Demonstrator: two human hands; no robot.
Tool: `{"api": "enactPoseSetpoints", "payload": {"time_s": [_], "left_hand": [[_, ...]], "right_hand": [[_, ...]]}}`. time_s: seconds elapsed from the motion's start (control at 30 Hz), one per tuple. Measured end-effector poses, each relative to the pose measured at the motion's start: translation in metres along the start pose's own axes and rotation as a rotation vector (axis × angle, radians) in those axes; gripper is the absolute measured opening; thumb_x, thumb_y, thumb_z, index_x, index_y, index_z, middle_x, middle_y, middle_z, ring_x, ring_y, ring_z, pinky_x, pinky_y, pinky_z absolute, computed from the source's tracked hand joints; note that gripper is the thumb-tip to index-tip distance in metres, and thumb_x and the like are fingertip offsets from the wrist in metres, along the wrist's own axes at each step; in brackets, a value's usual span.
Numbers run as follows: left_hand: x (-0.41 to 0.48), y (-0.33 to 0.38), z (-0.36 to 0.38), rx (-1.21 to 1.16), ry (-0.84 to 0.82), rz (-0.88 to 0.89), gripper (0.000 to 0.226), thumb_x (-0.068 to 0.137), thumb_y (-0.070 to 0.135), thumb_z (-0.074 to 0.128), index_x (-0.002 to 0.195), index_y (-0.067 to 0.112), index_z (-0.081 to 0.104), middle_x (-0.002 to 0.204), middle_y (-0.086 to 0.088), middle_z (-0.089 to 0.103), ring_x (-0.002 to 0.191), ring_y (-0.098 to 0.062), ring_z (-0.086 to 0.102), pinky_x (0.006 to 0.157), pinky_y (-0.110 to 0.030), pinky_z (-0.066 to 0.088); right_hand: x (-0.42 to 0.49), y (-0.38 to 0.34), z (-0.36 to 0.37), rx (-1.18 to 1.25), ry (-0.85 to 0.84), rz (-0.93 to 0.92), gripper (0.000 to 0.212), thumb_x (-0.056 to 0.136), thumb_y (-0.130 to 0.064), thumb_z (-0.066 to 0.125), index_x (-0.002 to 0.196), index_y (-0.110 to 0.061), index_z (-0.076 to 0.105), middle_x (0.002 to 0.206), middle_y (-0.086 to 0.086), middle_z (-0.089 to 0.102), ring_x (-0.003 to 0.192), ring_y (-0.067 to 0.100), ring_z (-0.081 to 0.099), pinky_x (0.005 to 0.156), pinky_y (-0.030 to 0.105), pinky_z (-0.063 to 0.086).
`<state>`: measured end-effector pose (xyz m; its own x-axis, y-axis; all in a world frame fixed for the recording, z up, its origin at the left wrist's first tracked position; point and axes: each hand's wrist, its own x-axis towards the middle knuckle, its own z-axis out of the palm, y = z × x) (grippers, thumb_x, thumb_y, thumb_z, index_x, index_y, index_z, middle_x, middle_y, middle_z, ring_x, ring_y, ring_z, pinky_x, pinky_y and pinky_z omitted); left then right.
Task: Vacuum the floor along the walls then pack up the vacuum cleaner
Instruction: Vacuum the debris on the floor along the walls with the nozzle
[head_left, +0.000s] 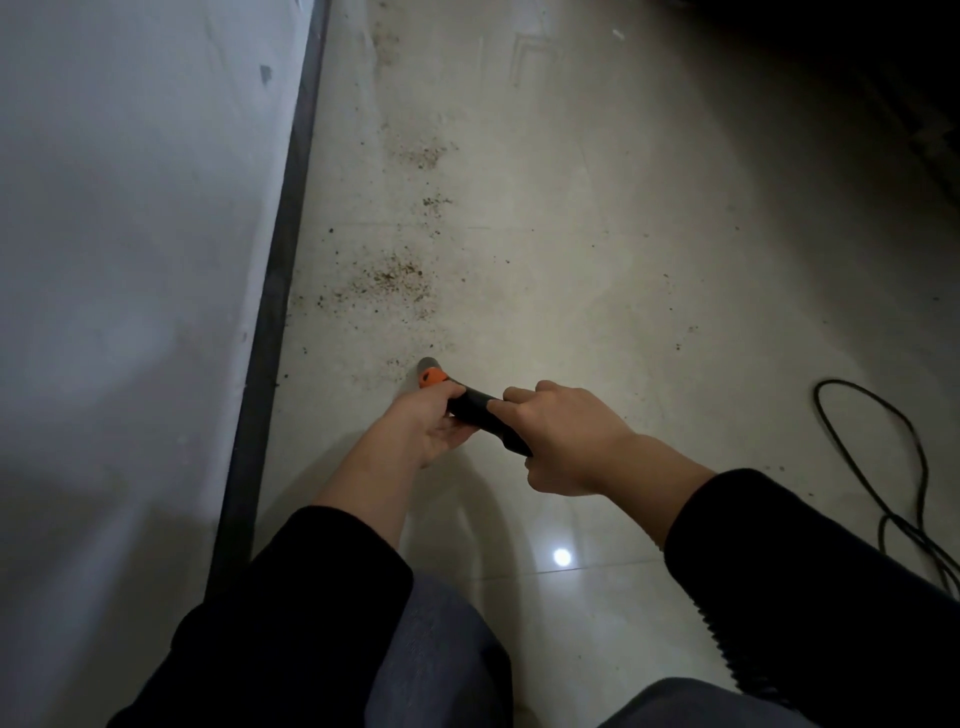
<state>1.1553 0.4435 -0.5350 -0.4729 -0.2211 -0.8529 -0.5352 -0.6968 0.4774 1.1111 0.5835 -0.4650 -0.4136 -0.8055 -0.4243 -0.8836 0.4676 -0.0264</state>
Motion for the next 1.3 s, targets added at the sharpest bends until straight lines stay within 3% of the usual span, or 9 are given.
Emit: {"api": "enactPoseSetpoints", "payload": {"time_s": [0.23, 0.37, 0.63, 0.77, 0.93, 1.17, 1.3], "left_hand": [[-0.011, 0.001, -0.015, -0.046, 0.024, -0.019, 0.015, 0.099, 0.008, 0.052, 0.112, 0.003, 0.048, 0.113, -0.023, 0.058, 0.115, -0.033, 0.059, 0.084, -0.037, 0.052], [-0.012, 0.001, -0.028, -0.055, 0.034, -0.031, 0.027, 0.1, 0.008, 0.05, 0.125, 0.0, 0.047, 0.124, -0.024, 0.057, 0.117, -0.033, 0.058, 0.083, -0.036, 0.051], [-0.016, -0.002, -0.051, -0.145, 0.084, -0.026, 0.017, 0.098, 0.005, 0.048, 0.116, 0.003, 0.046, 0.11, -0.02, 0.056, 0.109, -0.033, 0.058, 0.091, -0.041, 0.048], [-0.017, 0.0, -0.05, -0.148, 0.148, -0.01, 0.017, 0.1, 0.007, 0.045, 0.117, 0.008, 0.046, 0.097, -0.017, 0.058, 0.116, -0.035, 0.057, 0.091, -0.042, 0.047], [-0.013, 0.002, -0.046, -0.124, 0.2, 0.017, 0.034, 0.1, 0.005, 0.045, 0.134, 0.002, 0.046, 0.128, -0.02, 0.057, 0.117, -0.035, 0.057, 0.09, -0.043, 0.047], [-0.005, 0.003, -0.034, -0.118, 0.196, 0.039, 0.039, 0.1, 0.006, 0.048, 0.138, 0.004, 0.044, 0.13, -0.023, 0.055, 0.119, -0.036, 0.056, 0.097, -0.044, 0.049], [0.006, 0.001, -0.024, -0.093, 0.183, 0.042, 0.038, 0.098, 0.009, 0.052, 0.134, -0.001, 0.047, 0.128, -0.024, 0.058, 0.115, -0.035, 0.059, 0.085, -0.038, 0.051]], "right_hand": [[0.006, -0.016, -0.001, -0.01, -0.01, -0.026, 0.038, 0.082, -0.014, 0.054, 0.119, -0.017, 0.049, 0.106, 0.002, 0.053, 0.08, 0.022, 0.04, 0.061, 0.031, 0.03], [0.01, -0.024, 0.002, -0.037, -0.011, -0.061, 0.041, 0.082, -0.016, 0.055, 0.122, -0.017, 0.048, 0.106, 0.002, 0.052, 0.079, 0.022, 0.039, 0.057, 0.031, 0.027], [0.02, -0.043, -0.001, -0.065, -0.019, -0.133, 0.045, 0.082, -0.018, 0.056, 0.126, -0.017, 0.047, 0.108, 0.001, 0.053, 0.079, 0.022, 0.039, 0.05, 0.03, 0.022], [0.023, -0.048, -0.002, -0.05, -0.021, -0.143, 0.042, 0.082, -0.017, 0.056, 0.123, -0.017, 0.048, 0.109, 0.002, 0.053, 0.08, 0.022, 0.04, 0.049, 0.029, 0.023], [0.025, -0.05, 0.002, -0.036, -0.011, -0.129, 0.046, 0.084, -0.017, 0.055, 0.129, -0.015, 0.045, 0.112, 0.004, 0.052, 0.081, 0.022, 0.038, 0.061, 0.032, 0.033], [0.028, -0.04, 0.005, -0.048, 0.013, -0.088, 0.053, 0.085, -0.018, 0.055, 0.136, -0.016, 0.04, 0.113, 0.004, 0.051, 0.081, 0.021, 0.037, 0.058, 0.031, 0.029], [0.026, -0.029, 0.008, -0.037, 0.026, -0.047, 0.052, 0.084, -0.017, 0.055, 0.134, -0.016, 0.041, 0.112, 0.003, 0.05, 0.081, 0.021, 0.037, 0.055, 0.03, 0.027]]}}
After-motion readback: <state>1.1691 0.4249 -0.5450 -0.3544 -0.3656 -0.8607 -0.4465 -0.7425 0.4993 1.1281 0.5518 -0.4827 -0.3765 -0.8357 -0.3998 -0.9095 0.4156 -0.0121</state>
